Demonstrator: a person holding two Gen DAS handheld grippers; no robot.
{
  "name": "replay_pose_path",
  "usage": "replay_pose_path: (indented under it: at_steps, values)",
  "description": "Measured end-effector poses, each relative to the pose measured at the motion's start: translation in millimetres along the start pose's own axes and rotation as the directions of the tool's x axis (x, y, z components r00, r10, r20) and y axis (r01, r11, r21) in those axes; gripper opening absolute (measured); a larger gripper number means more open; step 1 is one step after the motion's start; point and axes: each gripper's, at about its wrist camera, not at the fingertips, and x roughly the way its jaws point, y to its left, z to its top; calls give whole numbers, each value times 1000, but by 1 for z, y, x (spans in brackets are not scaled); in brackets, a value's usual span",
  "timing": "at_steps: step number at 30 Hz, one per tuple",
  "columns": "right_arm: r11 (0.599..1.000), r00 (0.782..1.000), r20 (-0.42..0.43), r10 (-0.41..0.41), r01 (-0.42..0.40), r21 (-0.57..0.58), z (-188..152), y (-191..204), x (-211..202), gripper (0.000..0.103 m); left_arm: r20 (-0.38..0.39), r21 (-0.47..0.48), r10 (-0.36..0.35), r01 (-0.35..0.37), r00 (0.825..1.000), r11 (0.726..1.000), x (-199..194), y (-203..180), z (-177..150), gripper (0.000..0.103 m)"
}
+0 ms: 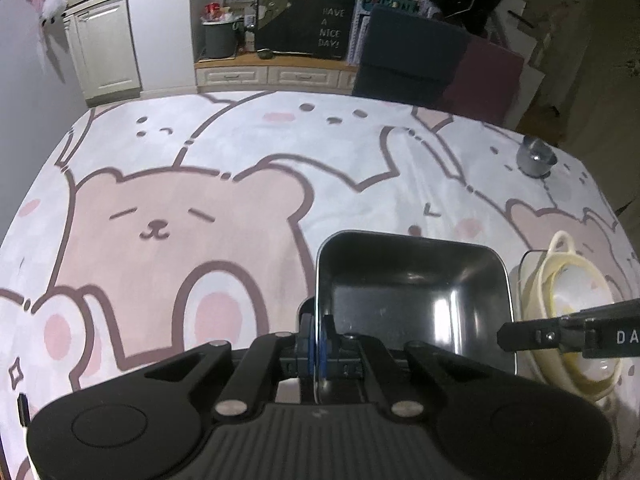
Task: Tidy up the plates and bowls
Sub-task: 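Lift the steel rectangular tray and carry it toward the bowl stack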
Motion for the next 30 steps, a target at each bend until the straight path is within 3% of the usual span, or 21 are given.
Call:
replay_pose_path:
  at_steps: [14,21,26,30]
  values:
    - [1000,998,-49,-26,26,3,-14,5,20,5,-13,112,133,-130,991,985,19,-18,-21,12]
    - [999,998,-56,-33,34,22,-13,-1,29,5,-34,114,134,-129,990,985,30,-18,-21,14]
    - [999,997,-60,-43,45,20,-14,3,34,5,-39,139,142,-135,989,981,35,-24,-22,25]
    - [998,997,-56,-56,56,12,-13,4,36,5,-53,139,132,-123,990,983,40,-24,-21,26]
